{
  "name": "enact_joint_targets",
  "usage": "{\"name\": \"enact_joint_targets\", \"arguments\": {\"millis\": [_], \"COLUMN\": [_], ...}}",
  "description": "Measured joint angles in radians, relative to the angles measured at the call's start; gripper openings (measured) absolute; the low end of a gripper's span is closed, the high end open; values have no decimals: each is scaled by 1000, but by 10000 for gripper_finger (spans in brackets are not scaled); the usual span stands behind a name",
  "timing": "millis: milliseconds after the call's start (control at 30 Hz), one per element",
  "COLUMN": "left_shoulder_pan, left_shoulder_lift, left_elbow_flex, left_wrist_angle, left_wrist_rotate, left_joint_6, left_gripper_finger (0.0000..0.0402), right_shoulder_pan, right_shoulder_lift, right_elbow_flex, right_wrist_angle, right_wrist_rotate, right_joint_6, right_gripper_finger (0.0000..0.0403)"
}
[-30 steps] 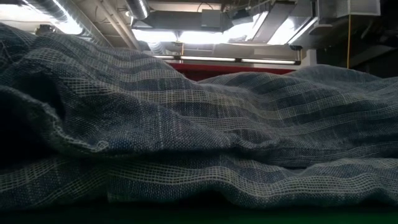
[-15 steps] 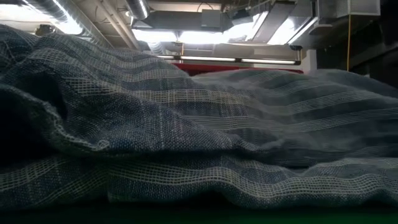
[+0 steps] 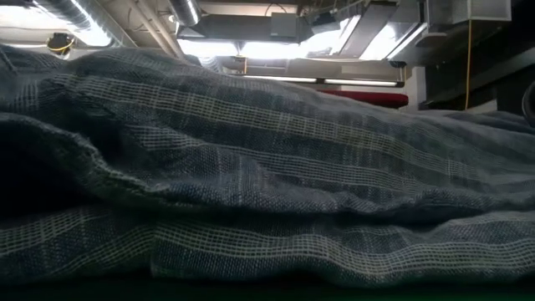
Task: Fold Laundry from Bin
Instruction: Fold the blue checkered polo shirt
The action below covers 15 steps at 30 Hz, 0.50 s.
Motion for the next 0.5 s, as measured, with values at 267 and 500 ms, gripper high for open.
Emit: {"name": "enact_joint_targets", "arguments": {"millis": [267, 500], "left_shoulder_pan": [-13, -43], "left_shoulder_lift": [0, 0], "left_elbow_flex": [0, 0], "left_wrist_angle": [9, 97], "left_wrist_rotate": [47, -50], "left_joint_6": [-1, 0], "left_gripper_finger": [0, 0], "right_shoulder_pan": [0, 0], "right_shoulder_lift": [-13, -13], "right_elbow_flex": [0, 0], "right_wrist_angle": [-77, -78], "right_wrist_rotate": [-10, -10], "right_joint_6": [0, -8], "right_gripper_finger": [127, 127]}}
